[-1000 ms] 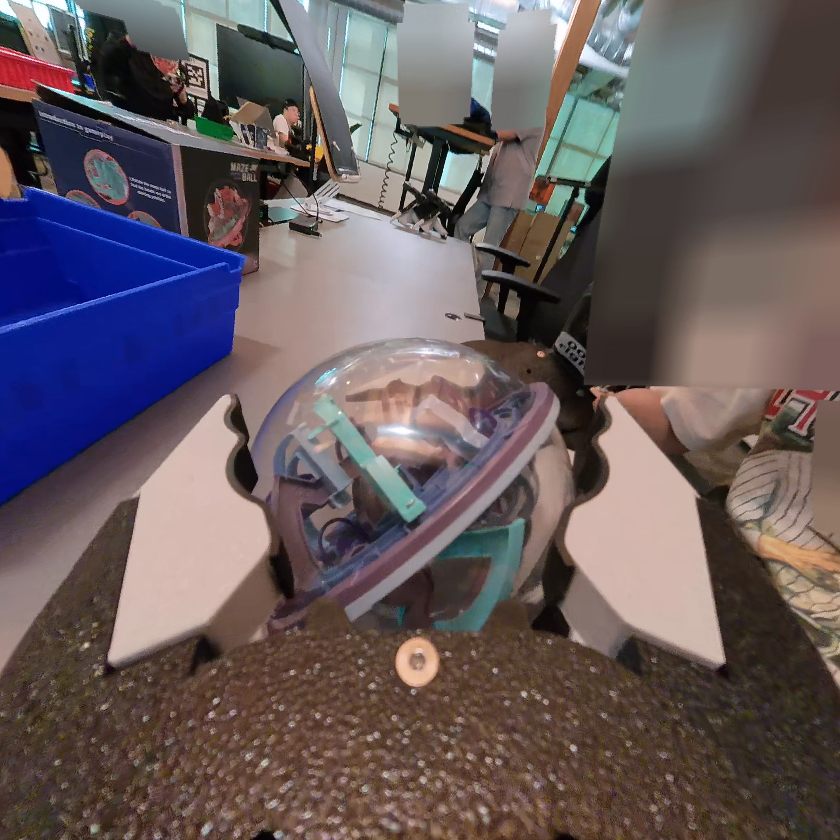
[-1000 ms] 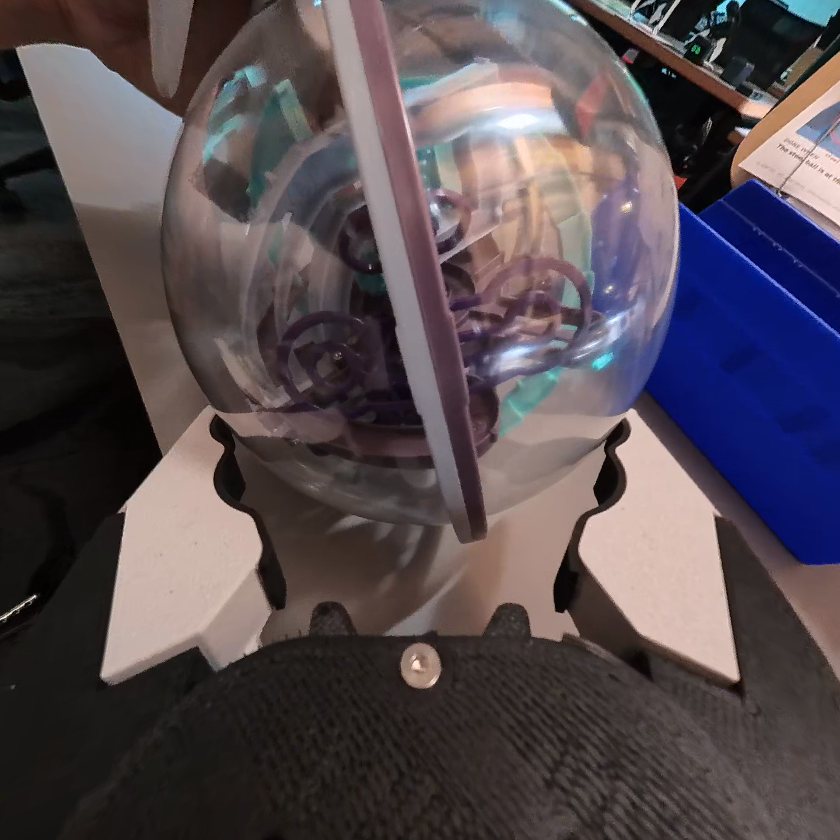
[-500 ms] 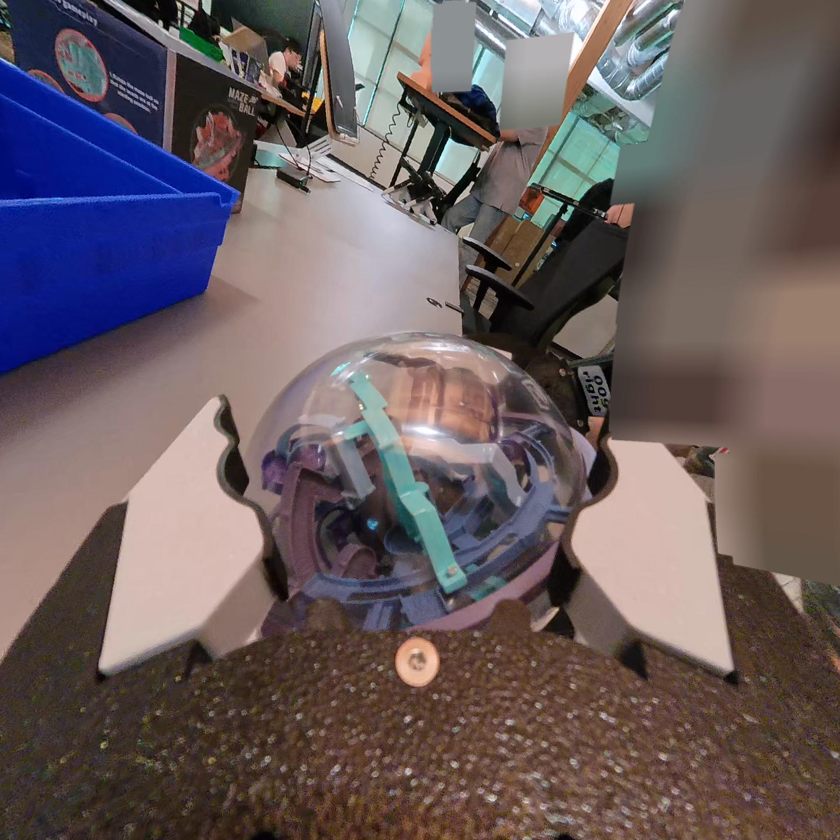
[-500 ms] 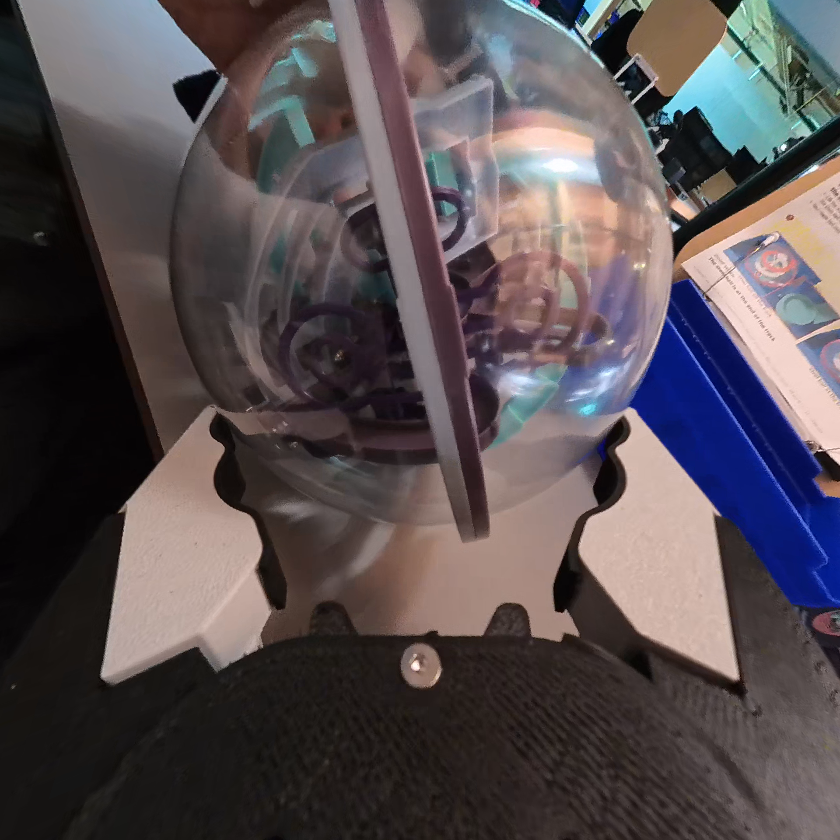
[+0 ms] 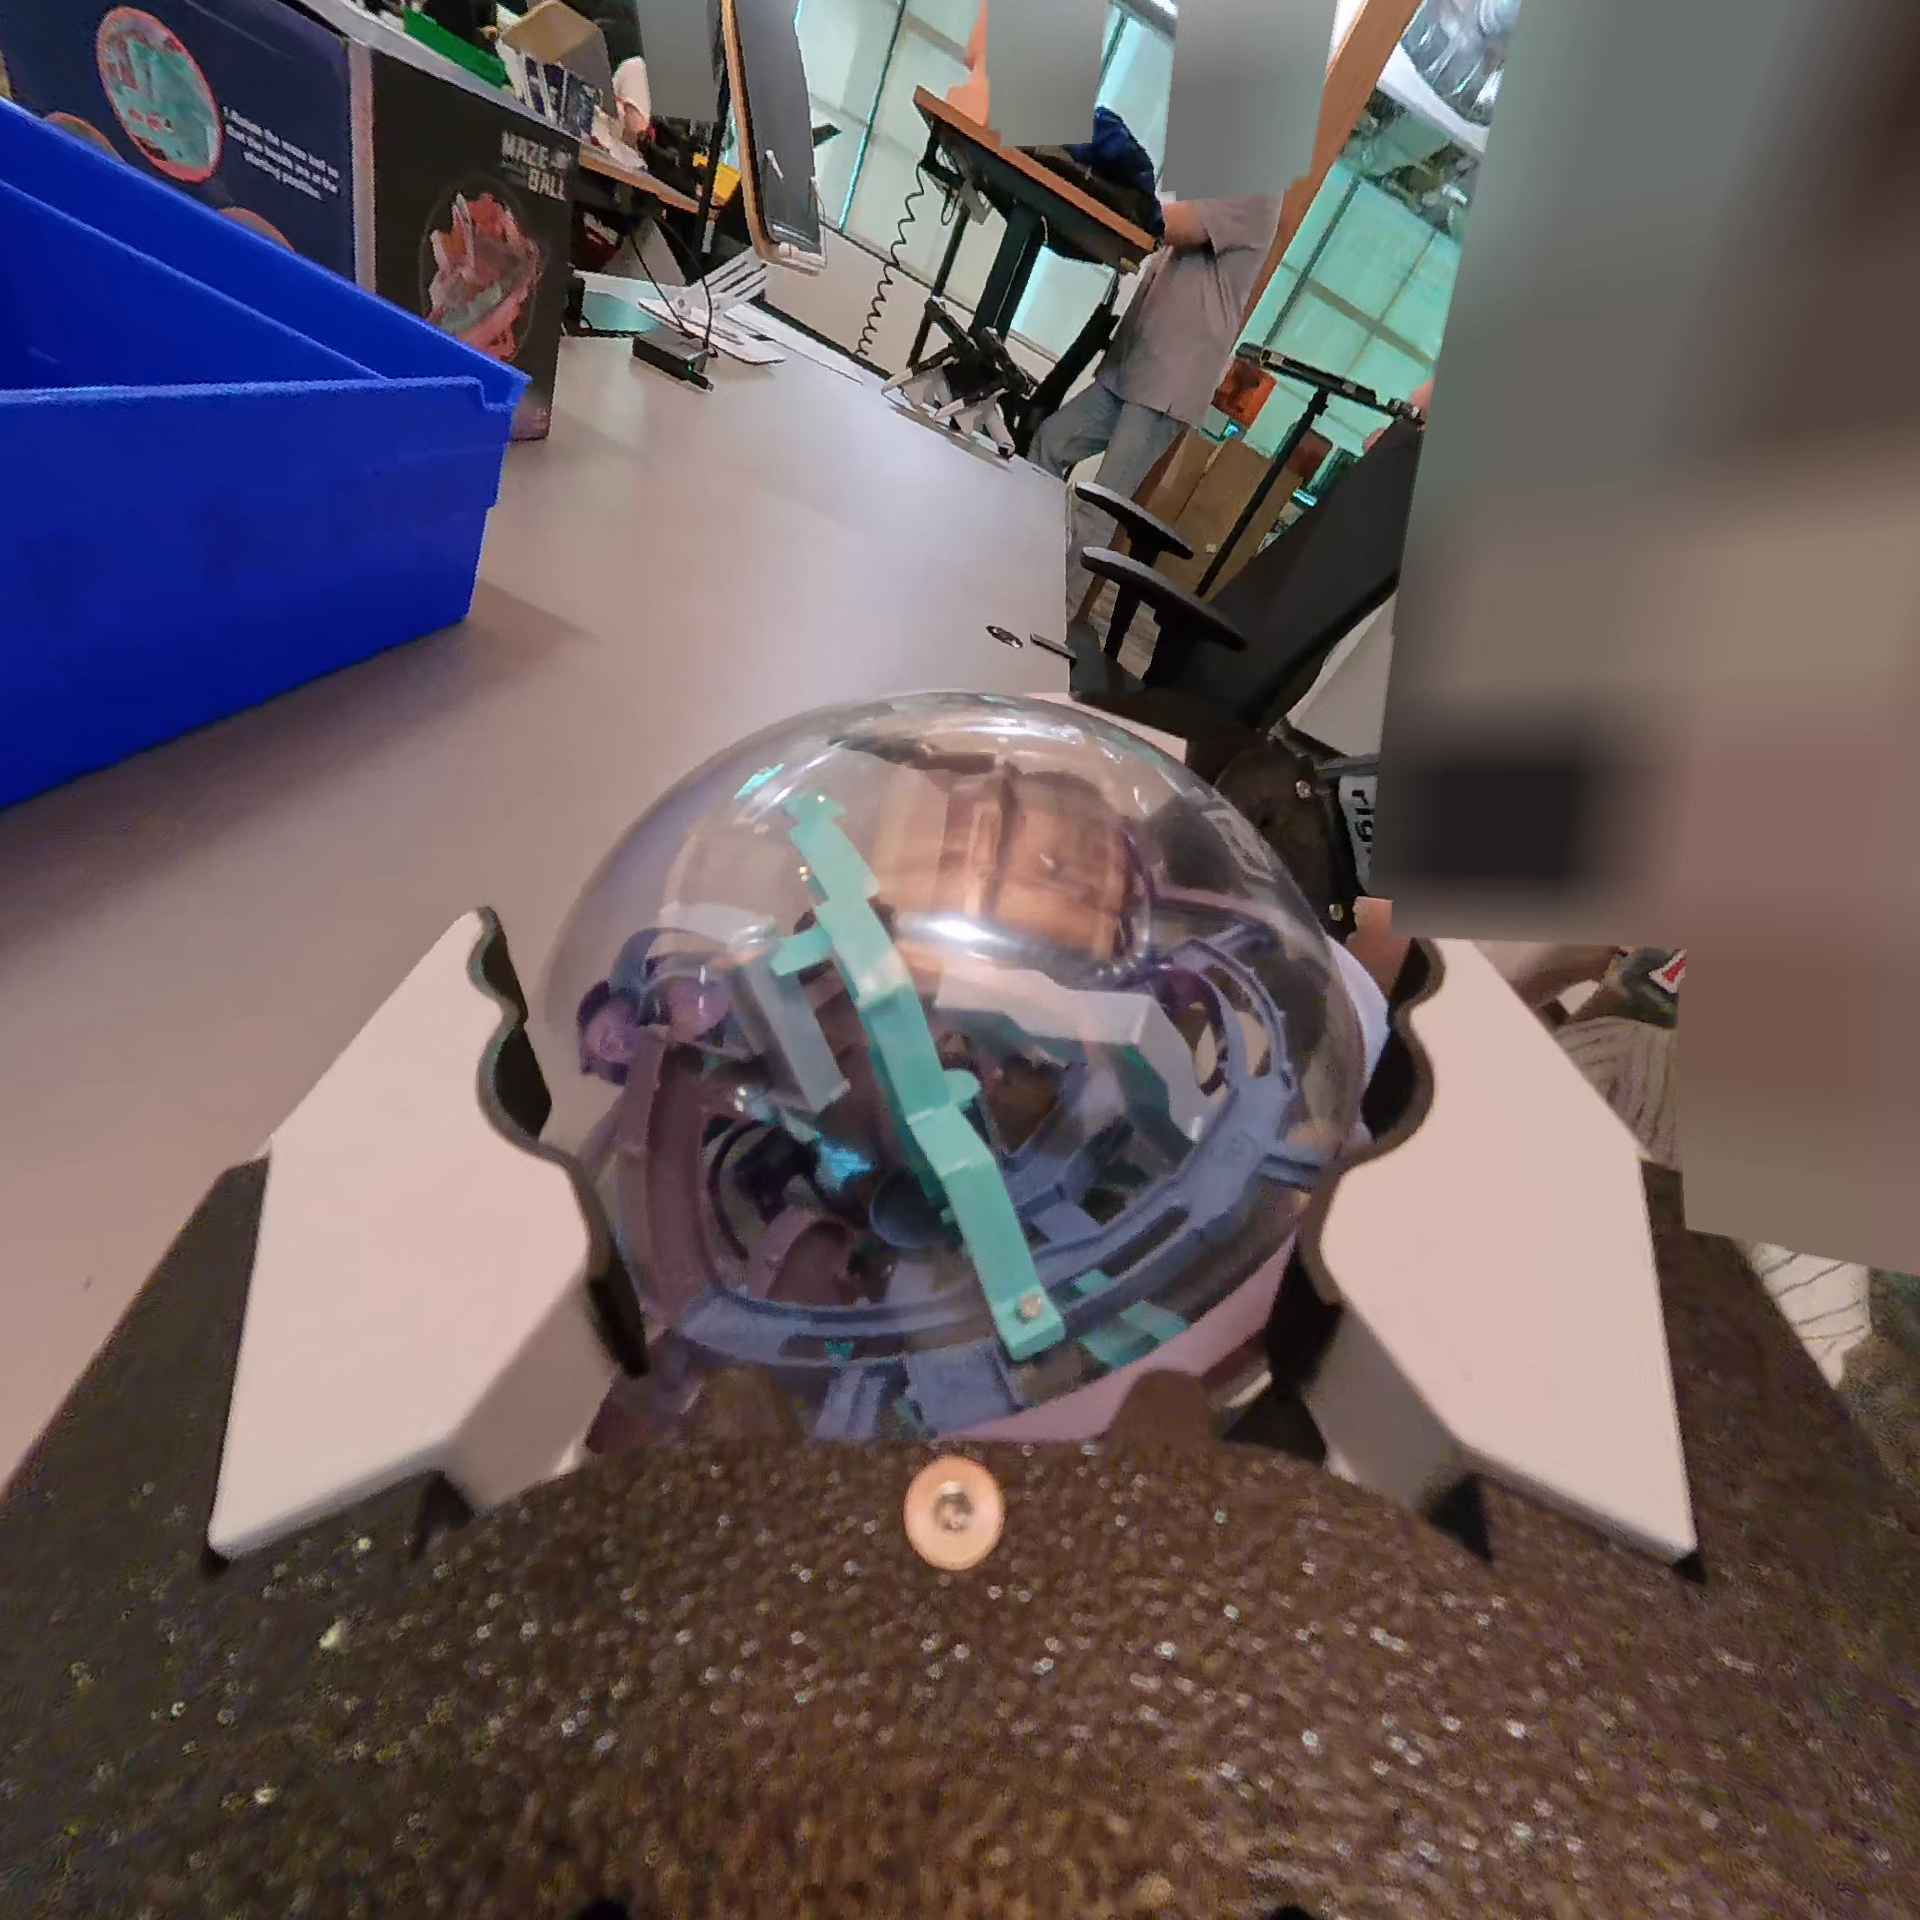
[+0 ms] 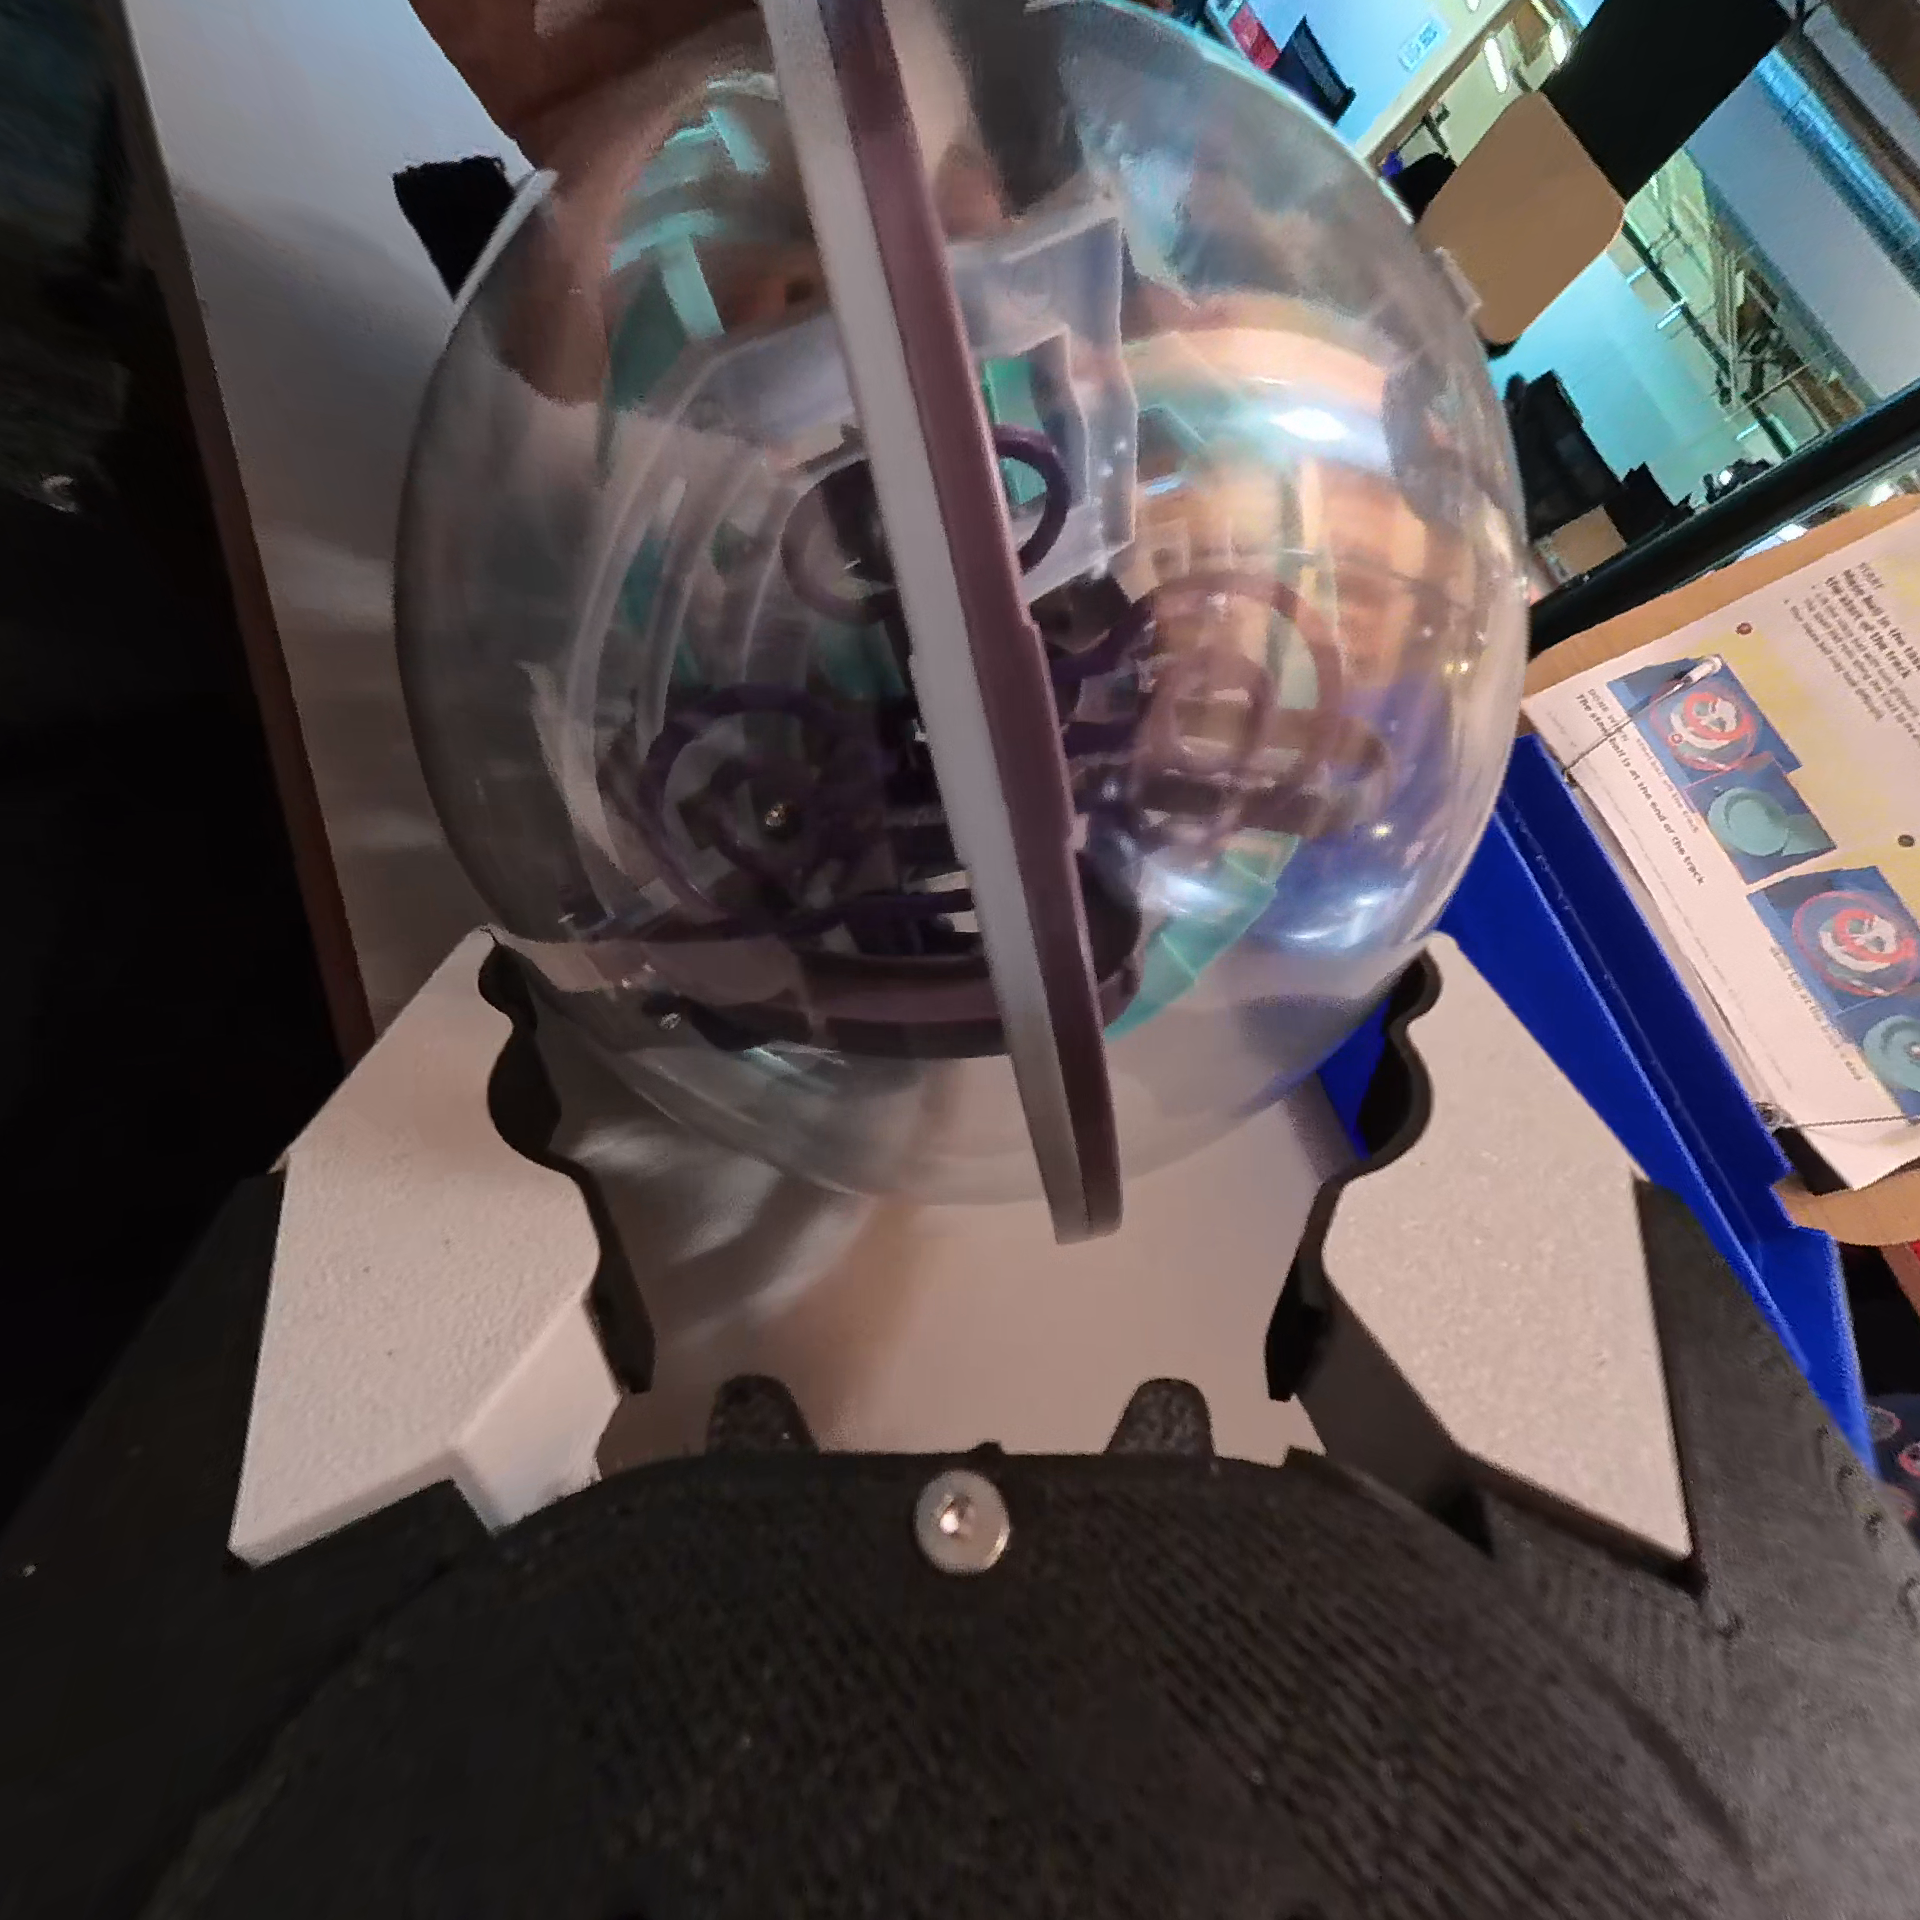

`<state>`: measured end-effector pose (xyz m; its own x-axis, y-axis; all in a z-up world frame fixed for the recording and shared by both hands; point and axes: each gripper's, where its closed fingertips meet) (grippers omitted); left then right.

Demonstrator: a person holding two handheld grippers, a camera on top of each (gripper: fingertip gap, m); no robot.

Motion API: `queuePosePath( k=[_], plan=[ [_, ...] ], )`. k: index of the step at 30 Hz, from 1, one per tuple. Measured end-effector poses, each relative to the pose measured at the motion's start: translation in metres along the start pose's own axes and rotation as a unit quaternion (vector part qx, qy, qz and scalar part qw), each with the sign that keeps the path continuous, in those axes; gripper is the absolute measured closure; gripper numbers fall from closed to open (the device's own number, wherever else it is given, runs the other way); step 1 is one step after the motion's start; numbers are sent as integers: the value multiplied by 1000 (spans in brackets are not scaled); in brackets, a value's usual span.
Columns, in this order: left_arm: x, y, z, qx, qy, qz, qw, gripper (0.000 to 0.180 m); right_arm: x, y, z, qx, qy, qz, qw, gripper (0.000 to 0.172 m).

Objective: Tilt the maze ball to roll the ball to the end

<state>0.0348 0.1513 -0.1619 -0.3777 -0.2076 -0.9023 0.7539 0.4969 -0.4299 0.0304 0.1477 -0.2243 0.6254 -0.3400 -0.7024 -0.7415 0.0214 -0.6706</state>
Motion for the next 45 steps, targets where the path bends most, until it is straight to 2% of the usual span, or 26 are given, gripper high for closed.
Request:
queuePosePath(
  k=[10,17,30,37,45],
  plan=[
    [7,-13,-8,8,-2,5,1000,25,-8,4,-3,15,-10,-87,996,16],
    [7,-11,-9,8,2,-5,1000,25,-8,4,-2,8,-9,-86,996,16],
    [6,-1,-15,3,-25,-53,998,24,-16,5,5,-73,-68,-74,992,16],
    [5,4,-22,-9,-71,-77,994,23,-22,4,8,-139,-115,-77,981,17],
    [13,5,-23,-36,-41,-59,997,24,-21,2,10,-173,-117,-126,970,17]
  ],
)
Point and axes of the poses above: each gripper's, where its closed fingertips meet, z out along the fingers, x out of its underside, y = z × x across the jaws, and after that the axes turned 10 degrees about x, right-handed
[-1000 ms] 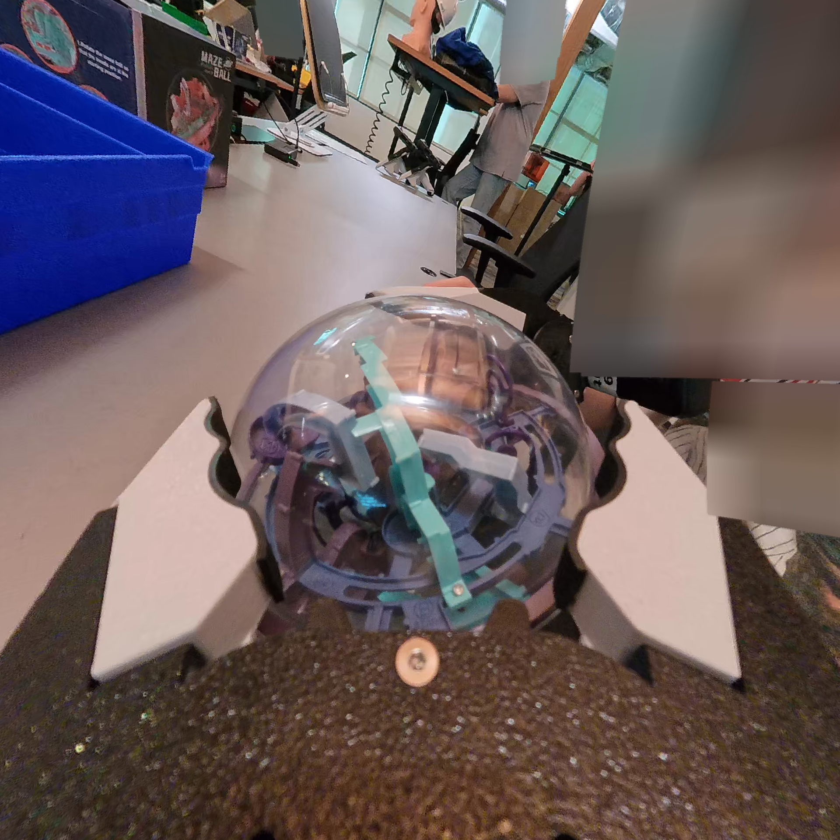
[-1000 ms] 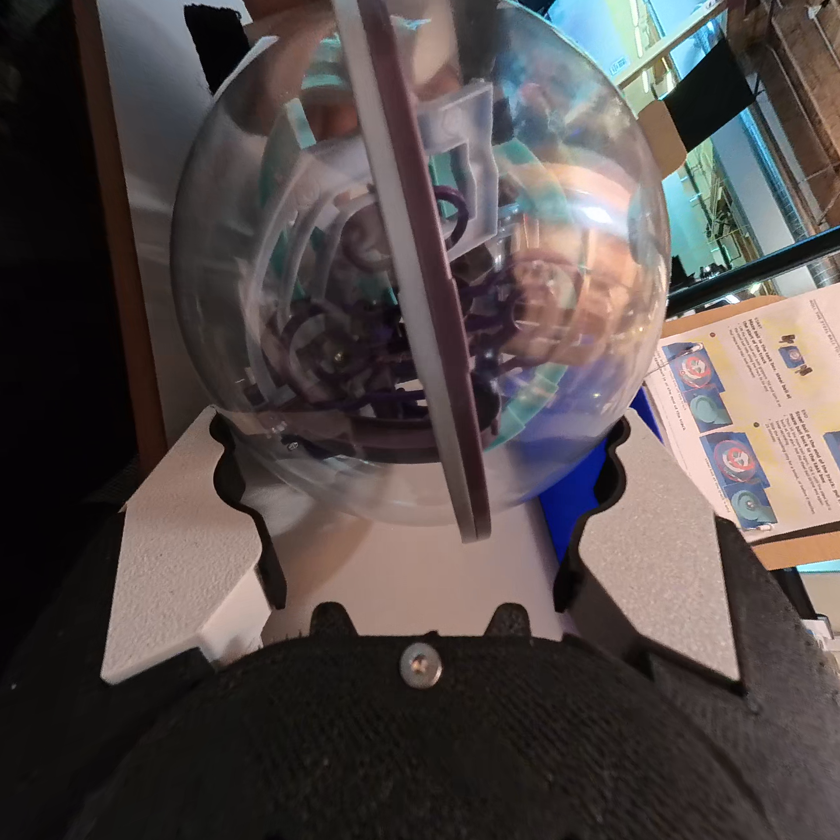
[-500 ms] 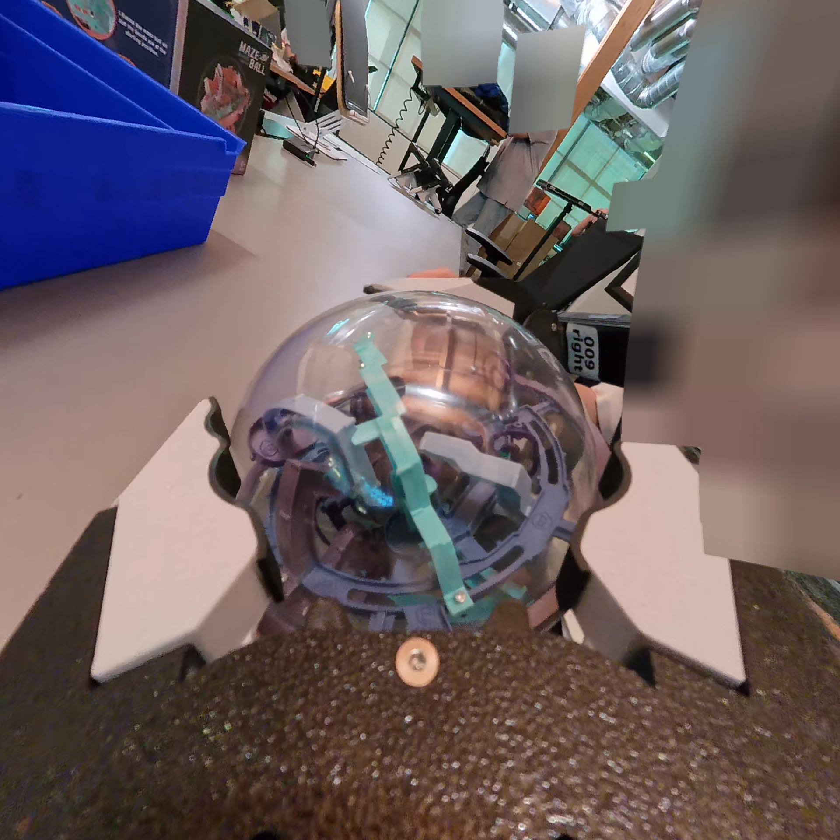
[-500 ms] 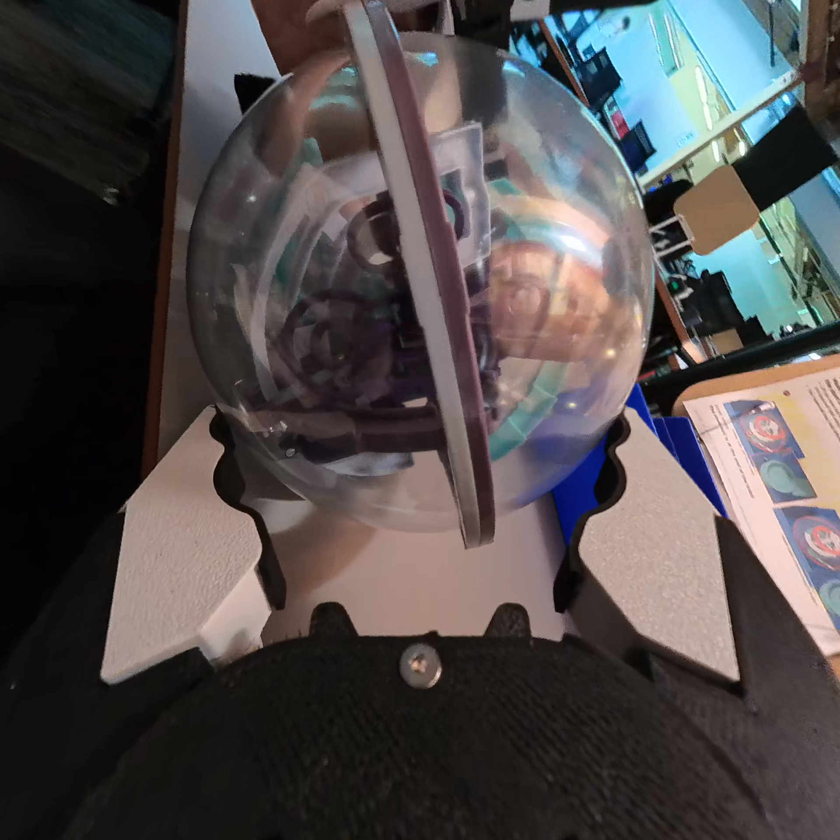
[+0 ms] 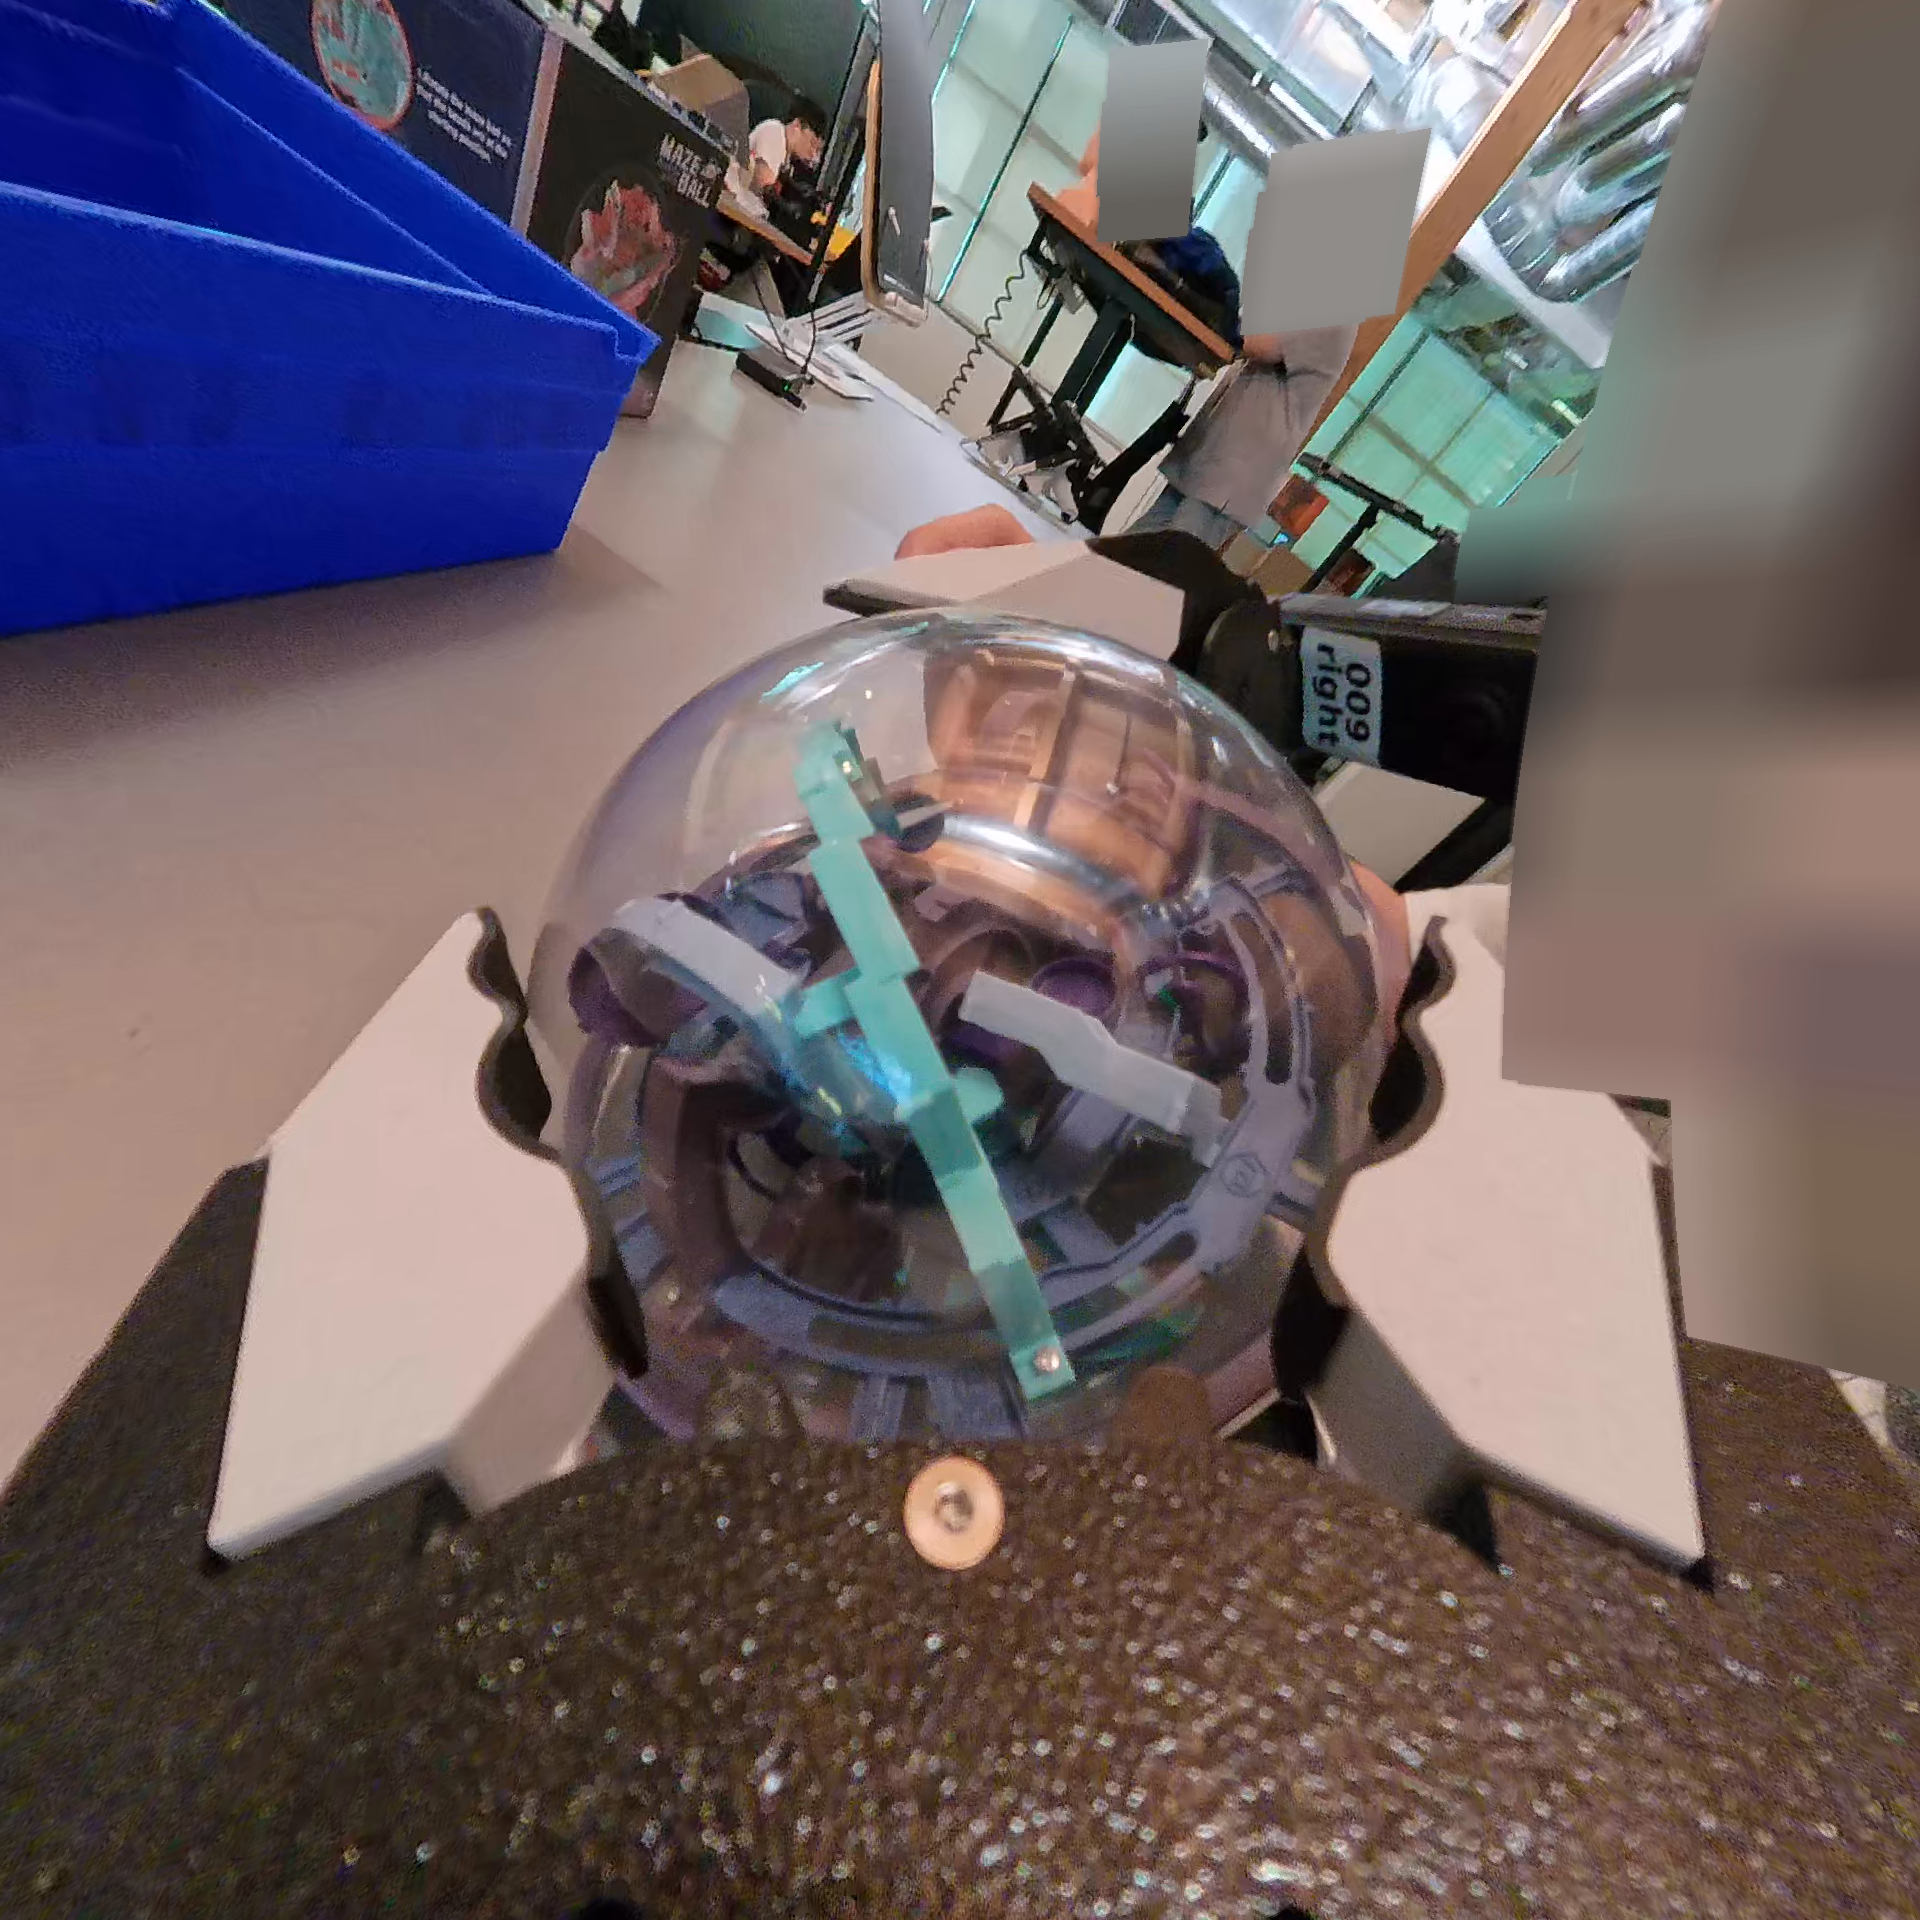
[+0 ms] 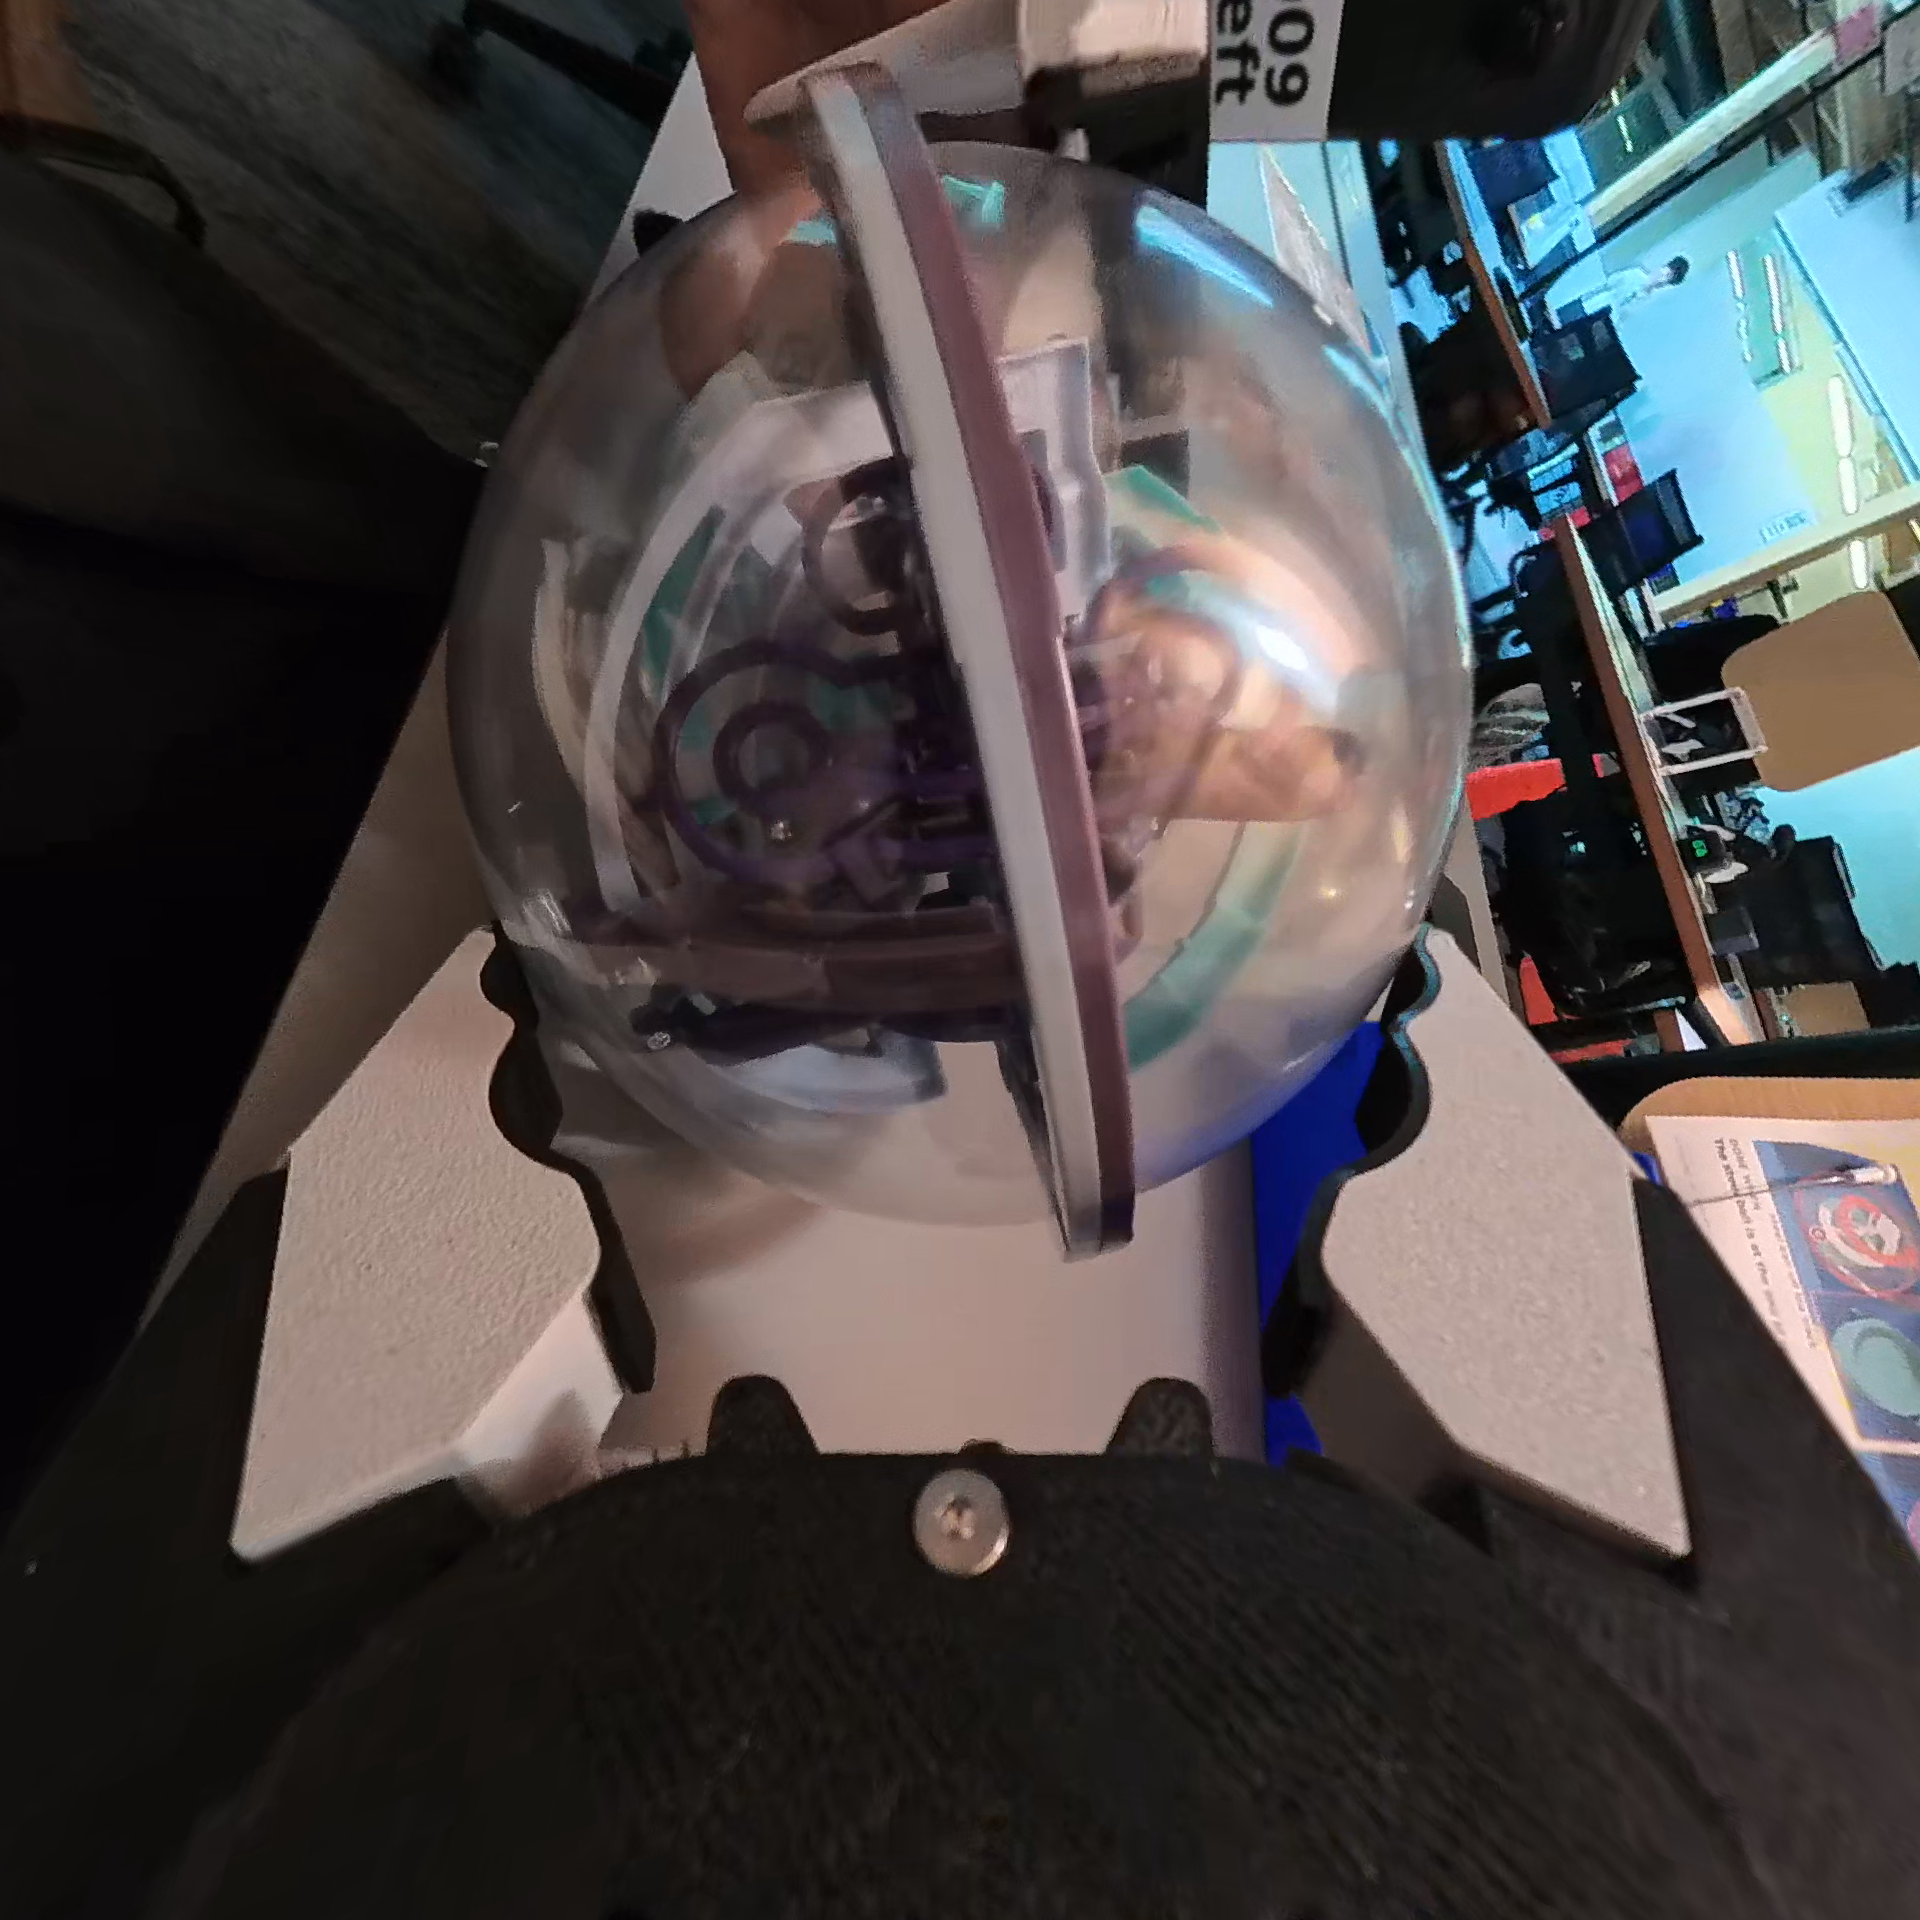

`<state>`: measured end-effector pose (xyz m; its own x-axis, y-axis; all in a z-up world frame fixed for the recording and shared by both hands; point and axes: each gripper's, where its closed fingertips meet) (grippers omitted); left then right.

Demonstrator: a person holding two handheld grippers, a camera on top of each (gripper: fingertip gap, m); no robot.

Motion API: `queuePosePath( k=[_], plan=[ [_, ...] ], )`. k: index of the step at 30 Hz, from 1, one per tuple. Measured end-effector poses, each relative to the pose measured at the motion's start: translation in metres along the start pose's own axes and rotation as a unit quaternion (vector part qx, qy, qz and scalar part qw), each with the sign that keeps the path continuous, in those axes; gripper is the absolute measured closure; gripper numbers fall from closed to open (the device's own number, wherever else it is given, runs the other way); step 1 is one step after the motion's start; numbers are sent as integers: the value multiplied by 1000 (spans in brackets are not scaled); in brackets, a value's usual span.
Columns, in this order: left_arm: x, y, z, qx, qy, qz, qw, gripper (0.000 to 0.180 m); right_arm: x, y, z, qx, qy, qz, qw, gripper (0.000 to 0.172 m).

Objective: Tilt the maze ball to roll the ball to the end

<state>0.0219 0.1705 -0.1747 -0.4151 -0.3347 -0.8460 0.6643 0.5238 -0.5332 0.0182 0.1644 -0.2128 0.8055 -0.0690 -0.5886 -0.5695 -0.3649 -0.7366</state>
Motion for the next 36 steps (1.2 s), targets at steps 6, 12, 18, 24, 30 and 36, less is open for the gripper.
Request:
queuePosePath(
  k=[6,12,18,24,30,36],
  plan=[
    [5,-1,-3,-16,25,11,999,24,-3,1,2,-16,-16,-18,1000,17],
    [8,-2,-4,-36,47,8,998,25,-4,1,2,-24,-35,-23,999,17],
    [9,-4,-4,-43,47,20,998,25,-6,2,2,-22,-49,-35,998,17],
    [10,-5,-3,-56,48,25,997,25,-7,3,1,-20,-76,-36,996,17],
    [9,-4,-3,-73,43,12,996,25,-7,2,1,-35,-94,-26,995,17],
    [11,-7,-5,-66,44,24,997,26,-11,4,1,-34,-100,-44,993,17]
  ],
)
Point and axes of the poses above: each gripper's, where its closed fingertips meet, z out along the fingers, x out of its underside, y = z × x across the jaws, and after that the axes turned 10 degrees about x, right-handed
